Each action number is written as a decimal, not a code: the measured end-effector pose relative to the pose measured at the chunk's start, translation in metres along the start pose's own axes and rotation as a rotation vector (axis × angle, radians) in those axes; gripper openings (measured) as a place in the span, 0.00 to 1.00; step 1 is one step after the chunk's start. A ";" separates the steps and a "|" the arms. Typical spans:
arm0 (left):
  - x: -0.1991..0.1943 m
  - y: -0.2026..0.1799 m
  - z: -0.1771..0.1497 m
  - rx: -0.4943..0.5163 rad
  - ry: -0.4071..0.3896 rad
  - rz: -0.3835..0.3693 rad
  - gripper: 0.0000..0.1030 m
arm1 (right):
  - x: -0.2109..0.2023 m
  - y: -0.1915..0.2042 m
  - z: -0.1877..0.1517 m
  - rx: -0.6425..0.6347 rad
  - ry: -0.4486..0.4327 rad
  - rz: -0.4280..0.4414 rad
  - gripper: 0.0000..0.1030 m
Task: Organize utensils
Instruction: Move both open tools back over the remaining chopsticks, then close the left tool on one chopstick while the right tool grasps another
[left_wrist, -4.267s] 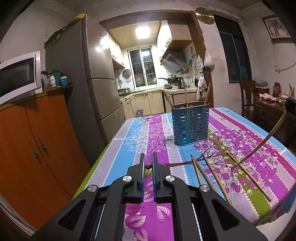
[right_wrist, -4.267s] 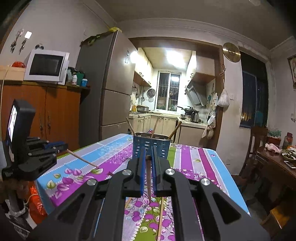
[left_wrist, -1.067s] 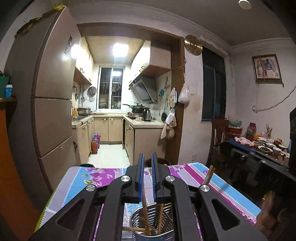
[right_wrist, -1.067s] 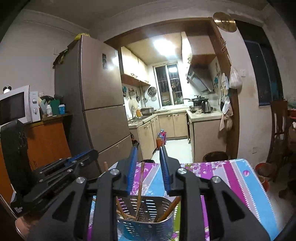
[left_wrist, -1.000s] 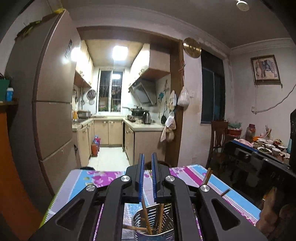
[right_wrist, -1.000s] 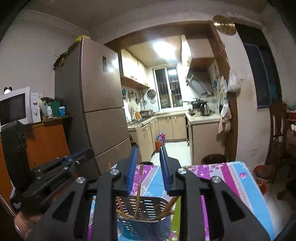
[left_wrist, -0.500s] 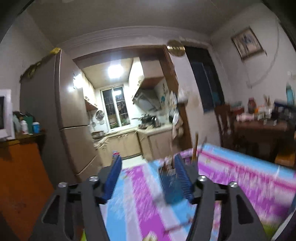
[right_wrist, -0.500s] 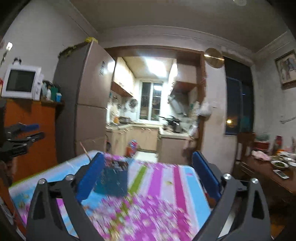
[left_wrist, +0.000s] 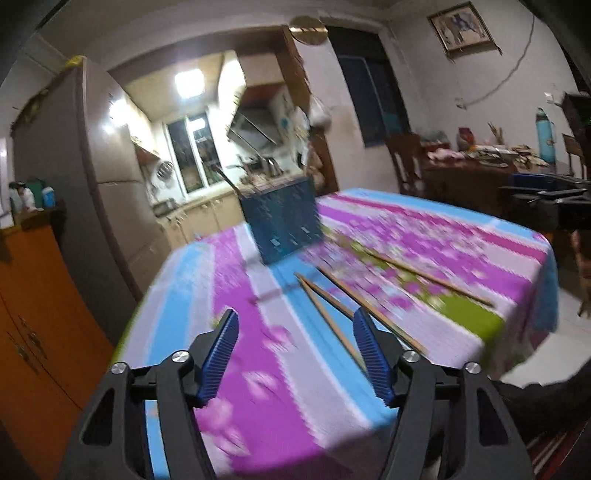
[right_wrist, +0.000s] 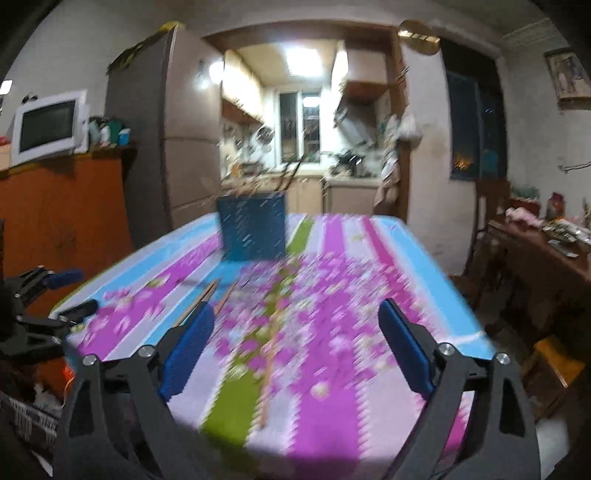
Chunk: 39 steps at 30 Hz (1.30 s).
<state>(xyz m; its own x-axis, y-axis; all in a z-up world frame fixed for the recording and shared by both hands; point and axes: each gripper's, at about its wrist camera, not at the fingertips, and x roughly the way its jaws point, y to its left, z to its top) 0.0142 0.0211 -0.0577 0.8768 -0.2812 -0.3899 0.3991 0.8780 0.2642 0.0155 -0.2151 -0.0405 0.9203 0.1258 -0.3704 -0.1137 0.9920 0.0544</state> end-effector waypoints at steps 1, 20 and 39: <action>0.001 -0.005 -0.004 0.000 0.010 -0.012 0.56 | 0.003 0.009 -0.006 -0.013 0.014 0.018 0.77; 0.035 -0.046 -0.045 0.003 0.092 -0.020 0.42 | 0.066 0.103 -0.057 -0.164 0.272 0.221 0.15; 0.044 -0.031 -0.047 -0.014 0.111 0.075 0.23 | 0.068 0.079 -0.058 -0.050 0.264 0.167 0.05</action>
<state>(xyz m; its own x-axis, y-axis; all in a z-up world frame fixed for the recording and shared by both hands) 0.0279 -0.0003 -0.1241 0.8689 -0.1702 -0.4649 0.3287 0.9005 0.2846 0.0474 -0.1277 -0.1148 0.7591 0.2778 -0.5887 -0.2791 0.9559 0.0912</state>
